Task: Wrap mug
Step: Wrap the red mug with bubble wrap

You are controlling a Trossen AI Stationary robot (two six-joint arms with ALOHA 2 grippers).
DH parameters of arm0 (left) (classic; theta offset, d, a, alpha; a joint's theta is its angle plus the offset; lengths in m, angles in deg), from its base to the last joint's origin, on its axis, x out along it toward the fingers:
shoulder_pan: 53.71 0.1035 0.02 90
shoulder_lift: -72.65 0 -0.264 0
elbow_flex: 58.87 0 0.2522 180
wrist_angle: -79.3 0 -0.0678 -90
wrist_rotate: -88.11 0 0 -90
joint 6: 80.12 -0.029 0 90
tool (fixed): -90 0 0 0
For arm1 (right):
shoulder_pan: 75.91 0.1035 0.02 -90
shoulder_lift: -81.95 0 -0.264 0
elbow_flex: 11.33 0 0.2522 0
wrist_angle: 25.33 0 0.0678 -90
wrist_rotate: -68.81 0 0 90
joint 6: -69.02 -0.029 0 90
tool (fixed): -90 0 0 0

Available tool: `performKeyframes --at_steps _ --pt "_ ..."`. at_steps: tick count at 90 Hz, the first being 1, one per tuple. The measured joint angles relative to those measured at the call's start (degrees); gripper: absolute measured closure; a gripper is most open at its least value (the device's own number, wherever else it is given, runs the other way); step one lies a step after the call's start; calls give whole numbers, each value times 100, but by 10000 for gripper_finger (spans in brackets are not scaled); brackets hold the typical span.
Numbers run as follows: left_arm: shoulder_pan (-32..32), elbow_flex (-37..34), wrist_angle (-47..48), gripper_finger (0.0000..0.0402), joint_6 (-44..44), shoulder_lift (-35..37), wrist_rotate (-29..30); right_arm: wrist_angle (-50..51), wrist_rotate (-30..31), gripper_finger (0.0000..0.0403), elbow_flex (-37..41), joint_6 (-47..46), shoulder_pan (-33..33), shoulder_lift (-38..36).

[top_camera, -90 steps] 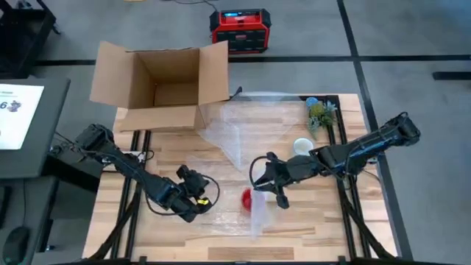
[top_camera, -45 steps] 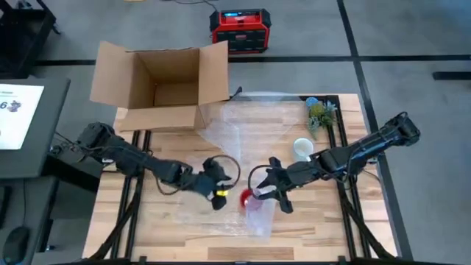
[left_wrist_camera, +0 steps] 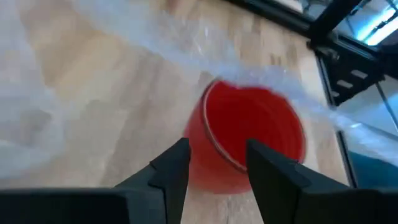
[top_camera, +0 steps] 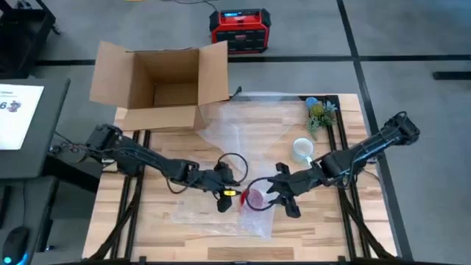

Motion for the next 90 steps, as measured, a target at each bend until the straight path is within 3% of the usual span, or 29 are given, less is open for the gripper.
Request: performKeyframes --at_steps 40,90 --pt "33 273 393 265 470 -197 -7 -38 34 249 0 -24 26 241" --pt "63 306 114 273 1019 -520 -470 -45 15 250 0 3 16 565"
